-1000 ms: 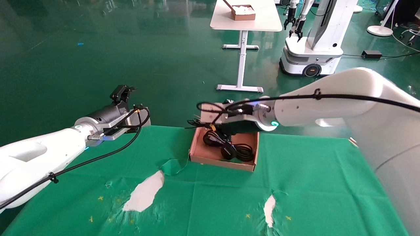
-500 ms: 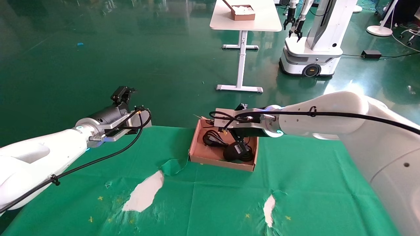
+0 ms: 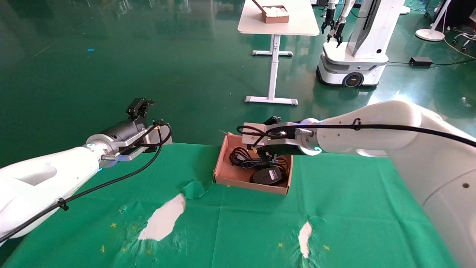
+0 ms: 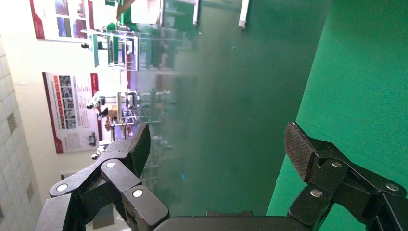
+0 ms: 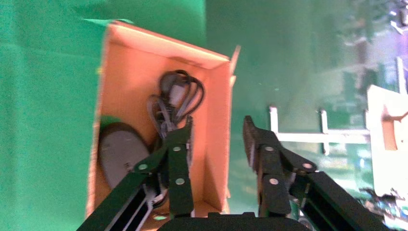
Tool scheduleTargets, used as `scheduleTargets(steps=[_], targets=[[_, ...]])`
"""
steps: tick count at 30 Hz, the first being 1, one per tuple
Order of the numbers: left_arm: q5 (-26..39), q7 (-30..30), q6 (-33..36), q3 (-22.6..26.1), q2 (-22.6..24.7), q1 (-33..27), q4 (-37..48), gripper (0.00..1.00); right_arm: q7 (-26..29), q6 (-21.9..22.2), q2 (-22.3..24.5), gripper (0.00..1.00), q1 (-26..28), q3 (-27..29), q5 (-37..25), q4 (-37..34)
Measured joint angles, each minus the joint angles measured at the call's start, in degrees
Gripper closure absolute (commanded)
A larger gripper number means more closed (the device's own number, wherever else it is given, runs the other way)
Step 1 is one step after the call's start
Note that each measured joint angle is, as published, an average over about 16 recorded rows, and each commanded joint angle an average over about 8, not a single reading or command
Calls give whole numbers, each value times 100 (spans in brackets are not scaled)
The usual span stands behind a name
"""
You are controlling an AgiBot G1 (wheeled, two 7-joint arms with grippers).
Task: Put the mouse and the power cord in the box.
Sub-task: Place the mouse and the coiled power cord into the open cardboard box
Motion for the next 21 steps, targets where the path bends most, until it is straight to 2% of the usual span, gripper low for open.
scheduleTargets(steps=[21], targets=[[-4, 2, -2, 3, 0, -1, 2, 0, 487, -1267, 1412, 0, -1190, 988, 2089, 1493]])
